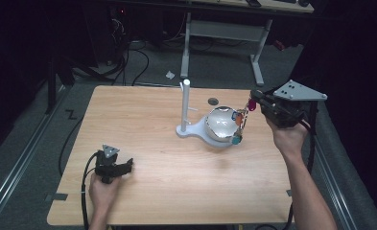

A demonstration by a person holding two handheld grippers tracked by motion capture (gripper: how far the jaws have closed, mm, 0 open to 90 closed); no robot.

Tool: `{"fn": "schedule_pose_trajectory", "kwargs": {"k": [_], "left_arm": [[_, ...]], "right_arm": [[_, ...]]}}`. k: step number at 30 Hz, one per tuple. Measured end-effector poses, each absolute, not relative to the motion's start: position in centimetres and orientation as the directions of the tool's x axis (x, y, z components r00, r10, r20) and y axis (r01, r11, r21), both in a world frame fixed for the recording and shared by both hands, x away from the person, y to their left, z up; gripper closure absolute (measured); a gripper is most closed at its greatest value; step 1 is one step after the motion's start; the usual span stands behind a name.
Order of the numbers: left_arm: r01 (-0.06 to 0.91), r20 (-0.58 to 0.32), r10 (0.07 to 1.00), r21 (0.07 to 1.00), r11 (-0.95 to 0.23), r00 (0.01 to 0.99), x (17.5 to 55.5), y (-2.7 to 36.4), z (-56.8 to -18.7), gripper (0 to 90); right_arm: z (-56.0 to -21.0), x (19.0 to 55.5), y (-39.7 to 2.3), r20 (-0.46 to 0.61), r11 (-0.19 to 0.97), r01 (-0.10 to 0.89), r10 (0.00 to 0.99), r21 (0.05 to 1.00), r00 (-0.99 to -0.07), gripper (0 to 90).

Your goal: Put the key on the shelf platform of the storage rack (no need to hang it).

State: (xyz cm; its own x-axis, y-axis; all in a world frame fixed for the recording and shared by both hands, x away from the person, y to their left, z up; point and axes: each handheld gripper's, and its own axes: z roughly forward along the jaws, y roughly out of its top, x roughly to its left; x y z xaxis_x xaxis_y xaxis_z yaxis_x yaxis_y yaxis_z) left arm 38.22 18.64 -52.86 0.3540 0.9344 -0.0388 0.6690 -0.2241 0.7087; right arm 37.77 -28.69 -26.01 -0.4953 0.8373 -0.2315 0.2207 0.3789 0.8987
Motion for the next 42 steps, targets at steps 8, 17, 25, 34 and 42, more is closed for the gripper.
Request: {"fn": "schedule_pose_trajectory", "kwargs": {"k": [8,17,25,34,42], "left_arm": [[0.669,-0.039,0.935,0.709,-0.223,0.354,38.2,18.6,-52.9,22.8],[0.669,-0.042,0.935,0.710,-0.220,0.352,38.2,18.6,-52.9,22.8],[0.669,-0.043,0.935,0.710,-0.219,0.352,38.2,18.6,-52.9,22.8],[0.669,-0.043,0.935,0.710,-0.219,0.352,38.2,18.6,-52.9,22.8],[0.669,-0.043,0.935,0.710,-0.219,0.353,38.2,18.7,-52.9,22.7]], "right_arm": [[-25.8,39.4,-28.5,-0.215,0.368,0.239,0.844,0.899,-0.492,90.0],[-25.6,40.8,-27.7,-0.225,0.384,0.251,0.841,0.889,-0.492,90.0],[-26.0,42.0,-27.7,-0.220,0.384,0.269,0.847,0.883,-0.485,90.0],[-26.5,43.0,-27.7,-0.206,0.373,0.285,0.854,0.883,-0.478,90.0],[-27.4,43.8,-27.6,-0.197,0.372,0.305,0.856,0.877,-0.478,90.0]]}}
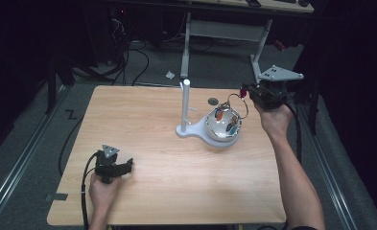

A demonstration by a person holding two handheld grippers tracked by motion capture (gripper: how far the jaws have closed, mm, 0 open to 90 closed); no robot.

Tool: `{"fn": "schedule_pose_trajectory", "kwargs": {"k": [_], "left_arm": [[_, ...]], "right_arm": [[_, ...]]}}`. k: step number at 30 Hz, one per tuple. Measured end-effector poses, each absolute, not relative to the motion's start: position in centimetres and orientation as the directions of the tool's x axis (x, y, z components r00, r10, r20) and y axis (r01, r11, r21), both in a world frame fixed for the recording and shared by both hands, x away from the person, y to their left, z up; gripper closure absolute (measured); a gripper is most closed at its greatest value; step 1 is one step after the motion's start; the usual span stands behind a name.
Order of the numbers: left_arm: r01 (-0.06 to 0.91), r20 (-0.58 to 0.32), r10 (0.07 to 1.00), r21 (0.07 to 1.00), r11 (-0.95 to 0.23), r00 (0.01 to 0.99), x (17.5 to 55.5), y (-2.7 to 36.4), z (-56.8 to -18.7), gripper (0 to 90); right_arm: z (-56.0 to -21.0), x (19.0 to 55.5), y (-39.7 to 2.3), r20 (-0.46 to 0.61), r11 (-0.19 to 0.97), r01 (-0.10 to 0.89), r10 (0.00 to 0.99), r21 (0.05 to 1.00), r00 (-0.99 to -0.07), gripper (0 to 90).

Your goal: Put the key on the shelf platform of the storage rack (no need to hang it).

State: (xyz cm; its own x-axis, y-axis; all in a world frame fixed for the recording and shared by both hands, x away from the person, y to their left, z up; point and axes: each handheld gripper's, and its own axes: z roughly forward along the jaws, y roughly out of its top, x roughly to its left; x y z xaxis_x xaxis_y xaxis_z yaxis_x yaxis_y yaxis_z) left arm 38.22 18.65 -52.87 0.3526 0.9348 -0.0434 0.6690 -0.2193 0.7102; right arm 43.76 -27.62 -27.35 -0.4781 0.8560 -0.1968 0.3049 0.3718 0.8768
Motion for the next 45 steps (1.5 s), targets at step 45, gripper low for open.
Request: {"fn": "schedule_pose_trajectory", "kwargs": {"k": [45], "left_arm": [[0.669,-0.043,0.935,0.710,-0.219,0.352,38.2,18.6,-52.9,22.6]], "right_arm": [[-33.5,45.4,-27.1,-0.119,0.391,0.433,0.837,0.812,-0.534,90.0]]}}
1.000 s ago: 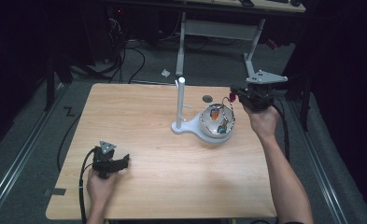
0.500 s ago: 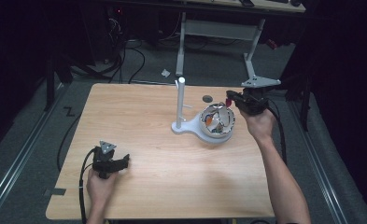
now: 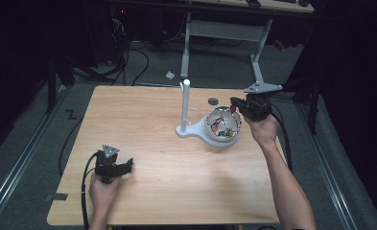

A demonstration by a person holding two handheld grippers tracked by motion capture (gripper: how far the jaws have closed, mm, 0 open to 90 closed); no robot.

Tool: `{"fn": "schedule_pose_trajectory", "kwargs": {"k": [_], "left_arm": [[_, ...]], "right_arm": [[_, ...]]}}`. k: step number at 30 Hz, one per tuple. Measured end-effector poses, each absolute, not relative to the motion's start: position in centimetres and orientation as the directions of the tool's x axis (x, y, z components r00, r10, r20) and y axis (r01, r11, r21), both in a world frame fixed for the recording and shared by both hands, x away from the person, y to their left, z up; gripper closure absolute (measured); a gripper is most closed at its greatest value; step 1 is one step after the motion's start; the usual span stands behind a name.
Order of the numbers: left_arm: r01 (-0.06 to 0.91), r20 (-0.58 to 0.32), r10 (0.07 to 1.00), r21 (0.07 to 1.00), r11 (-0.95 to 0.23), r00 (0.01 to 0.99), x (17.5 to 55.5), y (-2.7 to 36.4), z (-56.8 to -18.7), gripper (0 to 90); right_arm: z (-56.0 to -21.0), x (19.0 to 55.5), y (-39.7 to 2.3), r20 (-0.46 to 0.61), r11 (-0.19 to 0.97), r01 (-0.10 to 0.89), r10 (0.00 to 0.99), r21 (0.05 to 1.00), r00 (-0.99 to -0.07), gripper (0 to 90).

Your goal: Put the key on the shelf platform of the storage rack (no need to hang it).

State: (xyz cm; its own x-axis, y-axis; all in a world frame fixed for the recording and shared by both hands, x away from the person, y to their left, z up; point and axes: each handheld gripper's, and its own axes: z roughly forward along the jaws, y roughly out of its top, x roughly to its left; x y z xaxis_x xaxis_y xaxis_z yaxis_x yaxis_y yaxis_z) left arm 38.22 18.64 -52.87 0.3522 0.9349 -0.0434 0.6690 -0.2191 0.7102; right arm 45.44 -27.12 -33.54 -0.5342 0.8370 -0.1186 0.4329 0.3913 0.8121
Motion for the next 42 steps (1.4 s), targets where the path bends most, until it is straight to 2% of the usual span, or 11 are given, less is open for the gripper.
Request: {"fn": "schedule_pose_trajectory", "kwargs": {"k": [37,42], "left_arm": [[0.669,-0.046,0.935,0.711,-0.217,0.352,38.2,18.7,-52.9,22.6],[0.670,-0.048,0.934,0.710,-0.216,0.353,38.2,18.7,-52.9,22.6]], "right_arm": [[-39.5,46.0,-26.2,-0.026,0.392,0.543,0.827,0.743,-0.562,90.0],[-40.5,46.2,-25.7,-0.038,0.419,0.549,0.819,0.723,-0.573,89.9]]}}
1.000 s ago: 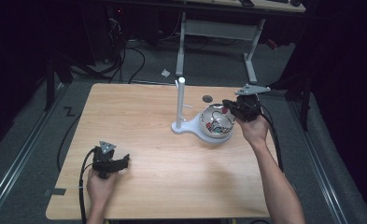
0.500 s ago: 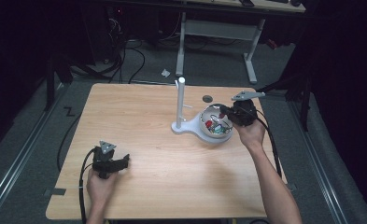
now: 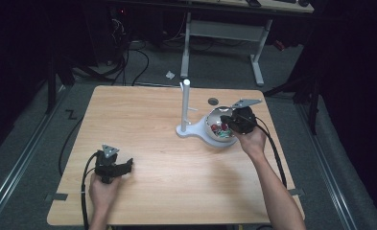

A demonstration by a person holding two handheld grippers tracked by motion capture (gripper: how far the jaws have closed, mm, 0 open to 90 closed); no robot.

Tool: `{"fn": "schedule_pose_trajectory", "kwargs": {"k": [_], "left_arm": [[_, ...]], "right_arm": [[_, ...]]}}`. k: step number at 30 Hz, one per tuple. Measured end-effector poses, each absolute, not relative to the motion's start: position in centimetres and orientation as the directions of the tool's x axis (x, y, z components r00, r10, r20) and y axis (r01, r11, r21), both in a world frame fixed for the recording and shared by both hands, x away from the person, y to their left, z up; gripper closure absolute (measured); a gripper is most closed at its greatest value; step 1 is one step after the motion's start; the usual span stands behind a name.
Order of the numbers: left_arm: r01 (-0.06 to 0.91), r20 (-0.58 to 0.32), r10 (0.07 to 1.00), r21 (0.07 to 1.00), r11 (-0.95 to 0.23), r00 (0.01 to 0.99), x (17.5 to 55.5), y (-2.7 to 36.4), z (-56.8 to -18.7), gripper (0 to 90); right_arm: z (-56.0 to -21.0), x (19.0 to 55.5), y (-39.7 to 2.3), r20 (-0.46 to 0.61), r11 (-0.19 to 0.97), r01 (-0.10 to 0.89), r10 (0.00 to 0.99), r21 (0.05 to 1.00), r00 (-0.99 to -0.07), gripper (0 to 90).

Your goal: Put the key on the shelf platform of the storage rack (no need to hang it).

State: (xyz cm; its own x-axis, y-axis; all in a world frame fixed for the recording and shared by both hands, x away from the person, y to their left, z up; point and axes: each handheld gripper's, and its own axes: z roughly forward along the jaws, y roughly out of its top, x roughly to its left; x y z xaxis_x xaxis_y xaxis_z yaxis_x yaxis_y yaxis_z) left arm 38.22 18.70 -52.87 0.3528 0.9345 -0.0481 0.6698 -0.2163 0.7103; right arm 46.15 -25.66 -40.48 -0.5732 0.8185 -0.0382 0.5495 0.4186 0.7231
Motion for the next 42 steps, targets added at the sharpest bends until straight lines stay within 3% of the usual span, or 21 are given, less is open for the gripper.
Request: {"fn": "schedule_pose_trajectory", "kwargs": {"k": [7,14,27,42], "left_arm": [[0.669,-0.046,0.935,0.711,-0.217,0.352,38.2,18.7,-52.9,22.5],[0.669,-0.044,0.934,0.710,-0.220,0.354,38.2,18.7,-52.9,22.5],[0.670,-0.044,0.934,0.710,-0.219,0.353,38.2,18.7,-52.9,22.5],[0.669,-0.042,0.934,0.709,-0.221,0.354,38.2,18.7,-52.9,22.5]], "right_arm": [[-41.9,46.4,-25.8,-0.007,0.403,0.587,0.828,0.702,-0.560,88.7],[-42.1,46.4,-25.8,-0.007,0.401,0.589,0.831,0.701,-0.557,81.2],[-40.0,45.1,-26.5,-0.034,0.353,0.547,0.861,0.759,-0.507,56.6],[-37.6,43.4,-28.6,-0.024,0.294,0.526,0.888,0.798,-0.460,51.5]]}}
